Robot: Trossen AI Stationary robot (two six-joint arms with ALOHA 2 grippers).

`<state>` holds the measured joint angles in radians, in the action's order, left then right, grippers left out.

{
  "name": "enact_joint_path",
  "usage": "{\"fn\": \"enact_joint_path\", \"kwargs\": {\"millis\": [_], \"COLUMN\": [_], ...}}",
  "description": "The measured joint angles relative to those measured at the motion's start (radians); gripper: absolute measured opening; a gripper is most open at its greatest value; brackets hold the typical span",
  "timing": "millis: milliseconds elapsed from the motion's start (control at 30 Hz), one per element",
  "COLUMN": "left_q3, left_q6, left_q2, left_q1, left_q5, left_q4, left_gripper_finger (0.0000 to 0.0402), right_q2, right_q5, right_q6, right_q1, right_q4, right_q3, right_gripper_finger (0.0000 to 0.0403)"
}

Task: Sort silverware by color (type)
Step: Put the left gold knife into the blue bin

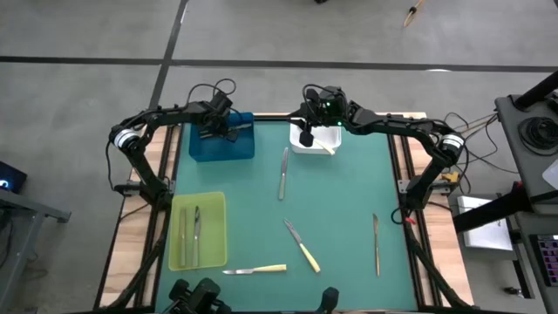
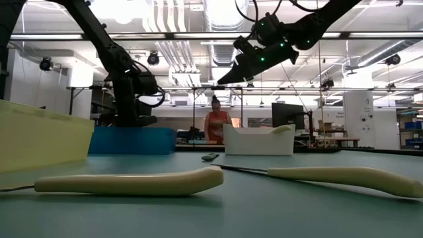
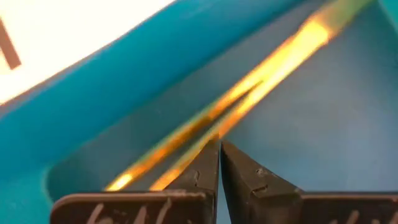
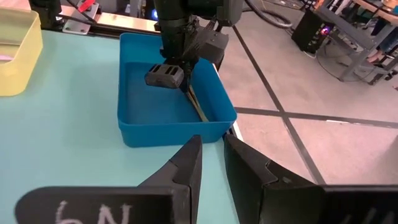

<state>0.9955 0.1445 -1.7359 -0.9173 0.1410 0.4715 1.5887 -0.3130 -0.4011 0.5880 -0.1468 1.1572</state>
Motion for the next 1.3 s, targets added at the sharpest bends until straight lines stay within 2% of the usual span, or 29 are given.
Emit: {"fn": "enact_joint_path", "kwargs": {"millis": [267, 733, 967, 1300], "left_q3": [-0.003, -0.002, -0.002, 0.000], "left_q6": [0.004, -0.012, -0.034, -0.070], "left_q2": [0.000, -0.021, -0.008, -0.006], "left_q1": [0.000, 0.005, 0.007, 0.008], "left_q5": [0.051, 0.053, 0.001, -0.002], "left_q4": [-0.034, -0.023, 0.006, 0.052], "left_gripper_finger": [0.0000, 0.0000, 0.0000, 0.0000], "right_q2": [0.000, 0.000, 0.000, 0.000], "right_q5": [0.000, 0.000, 0.000, 0.000], "right_q6": [-0.003, -0.003, -0.003, -0.003], "right_q1": [0.000, 0.000, 0.000, 0.000], "right_q4": [0.000, 0.001, 0.001, 0.001], "right_q3": [0.000, 0.000, 0.000, 0.000], "right_gripper_finger": [0.0059, 0.0059, 0.0059, 0.0059]}}
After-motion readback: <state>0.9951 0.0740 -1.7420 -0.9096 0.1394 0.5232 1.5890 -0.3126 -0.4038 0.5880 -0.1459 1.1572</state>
